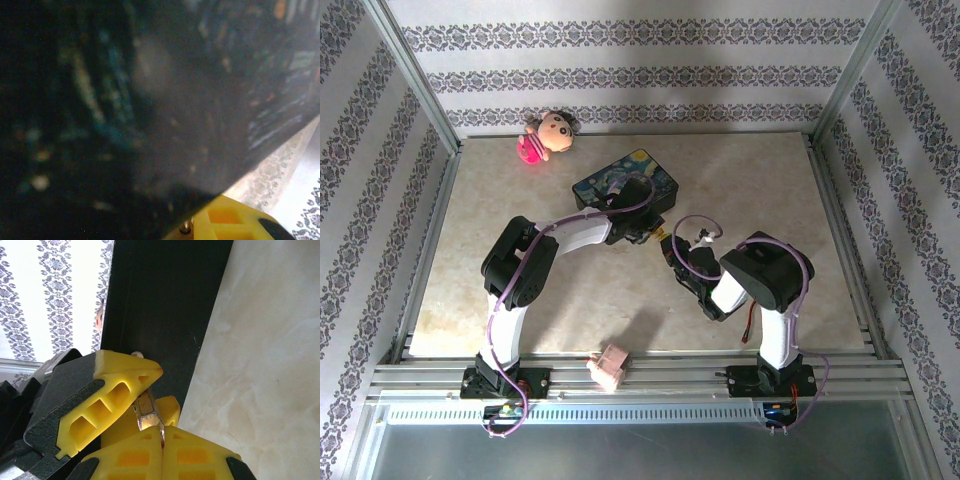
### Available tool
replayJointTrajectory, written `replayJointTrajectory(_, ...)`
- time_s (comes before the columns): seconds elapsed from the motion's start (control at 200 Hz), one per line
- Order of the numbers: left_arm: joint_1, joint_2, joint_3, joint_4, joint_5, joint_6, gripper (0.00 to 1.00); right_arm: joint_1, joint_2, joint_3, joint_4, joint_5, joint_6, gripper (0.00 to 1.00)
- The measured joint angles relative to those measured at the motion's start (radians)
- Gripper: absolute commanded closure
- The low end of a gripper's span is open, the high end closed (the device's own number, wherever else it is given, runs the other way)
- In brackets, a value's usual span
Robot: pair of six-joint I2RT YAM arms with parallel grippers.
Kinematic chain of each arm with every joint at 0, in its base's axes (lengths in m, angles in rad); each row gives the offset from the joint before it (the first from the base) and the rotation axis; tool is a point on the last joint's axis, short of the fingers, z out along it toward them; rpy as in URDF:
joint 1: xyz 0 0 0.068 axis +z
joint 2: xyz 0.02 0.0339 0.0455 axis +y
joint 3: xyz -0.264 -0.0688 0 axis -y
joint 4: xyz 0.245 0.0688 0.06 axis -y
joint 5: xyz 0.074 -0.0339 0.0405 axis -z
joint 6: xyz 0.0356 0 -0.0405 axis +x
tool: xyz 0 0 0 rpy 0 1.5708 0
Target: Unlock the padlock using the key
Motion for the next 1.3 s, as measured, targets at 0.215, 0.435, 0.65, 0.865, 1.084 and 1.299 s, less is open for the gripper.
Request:
replayJointTrajectory(0.215,0.004,0.0,-0.005,0.006,-0.009,0.0,0.82,-0.008,0.011,0.013,-0.001,-0.024,-0.001,1.0)
replayJointTrajectory(0.435,0.004,0.0,-0.006,0.011,-0.001,-0.004,0.82,-0.013,0.011,0.012,-0.002,-0.042,-0.007,0.77)
replayJointTrajectory(0.65,0.0,-0.003,-0.006,0.01,0.033,-0.006,0.83,-0.019,-0.027,-0.03,-0.033,-0.064,-0.034,0.54)
replayJointTrajectory(0.865,-0.002,-0.005,-0.006,0.01,0.042,-0.006,0.83,-0.026,-0.15,-0.157,-0.034,-0.079,-0.064,0.5)
replayJointTrajectory(1.084,-0.002,-0.006,-0.006,0.009,0.043,-0.006,0.82,-0.053,-0.213,-0.254,-0.05,-0.077,-0.084,0.59)
replayJointTrajectory(1.299,-0.002,-0.006,-0.006,0.009,0.043,-0.005,0.83,-0.052,-0.236,-0.235,-0.055,-0.102,-0.109,0.62)
